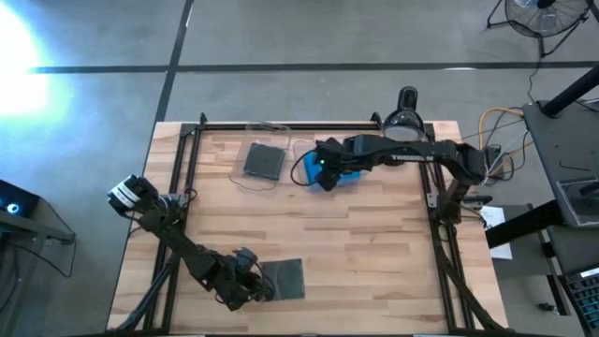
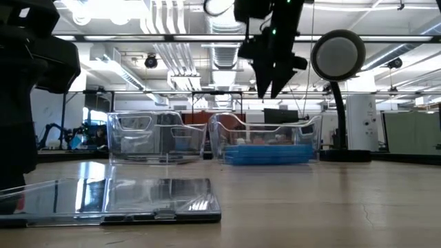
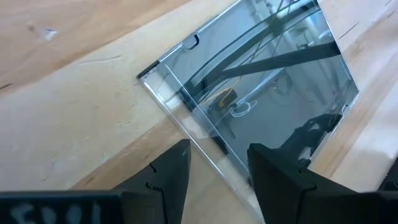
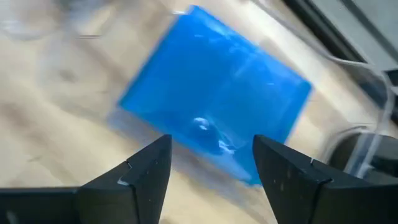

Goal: Pick & place jewel cases by type
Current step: Put the black CD case into the left transparent bin

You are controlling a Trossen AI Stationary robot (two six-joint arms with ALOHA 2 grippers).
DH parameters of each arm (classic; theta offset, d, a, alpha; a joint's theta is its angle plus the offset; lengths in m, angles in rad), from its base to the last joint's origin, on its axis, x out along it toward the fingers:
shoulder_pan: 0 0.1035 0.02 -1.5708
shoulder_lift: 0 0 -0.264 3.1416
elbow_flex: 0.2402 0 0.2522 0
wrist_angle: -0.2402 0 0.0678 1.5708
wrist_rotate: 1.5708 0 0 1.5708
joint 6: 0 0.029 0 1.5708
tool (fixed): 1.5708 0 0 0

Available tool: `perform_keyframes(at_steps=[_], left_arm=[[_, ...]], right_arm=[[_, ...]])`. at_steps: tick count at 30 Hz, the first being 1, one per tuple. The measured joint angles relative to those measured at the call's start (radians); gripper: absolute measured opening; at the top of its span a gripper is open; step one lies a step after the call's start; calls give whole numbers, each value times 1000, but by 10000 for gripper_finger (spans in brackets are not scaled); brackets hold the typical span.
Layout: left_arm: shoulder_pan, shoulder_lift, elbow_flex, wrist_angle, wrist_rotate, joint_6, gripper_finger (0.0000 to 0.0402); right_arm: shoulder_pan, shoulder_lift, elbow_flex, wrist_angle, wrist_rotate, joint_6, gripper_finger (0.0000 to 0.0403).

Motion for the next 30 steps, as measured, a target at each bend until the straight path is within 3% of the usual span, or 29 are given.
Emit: perform_keyframes(at_steps=[4, 9, 12, 22, 30], left_arm=[[11, 0, 0, -11, -1, 12, 147], [43, -2, 0, -16, 26, 21, 147], [60, -2, -1, -8, 72, 58, 147], [18, -1, -3, 24, 121, 96, 147], [-5, 2, -3, 119, 189, 92, 147]], right_arm=[[79, -48, 0, 22, -71, 1, 219], [218, -72, -26, 81, -350, 80, 219], [308, -67, -86, 184, -436, 192, 219], [474, 0, -384, 769, -444, 643, 219], [534, 88, -421, 863, -451, 729, 219]])
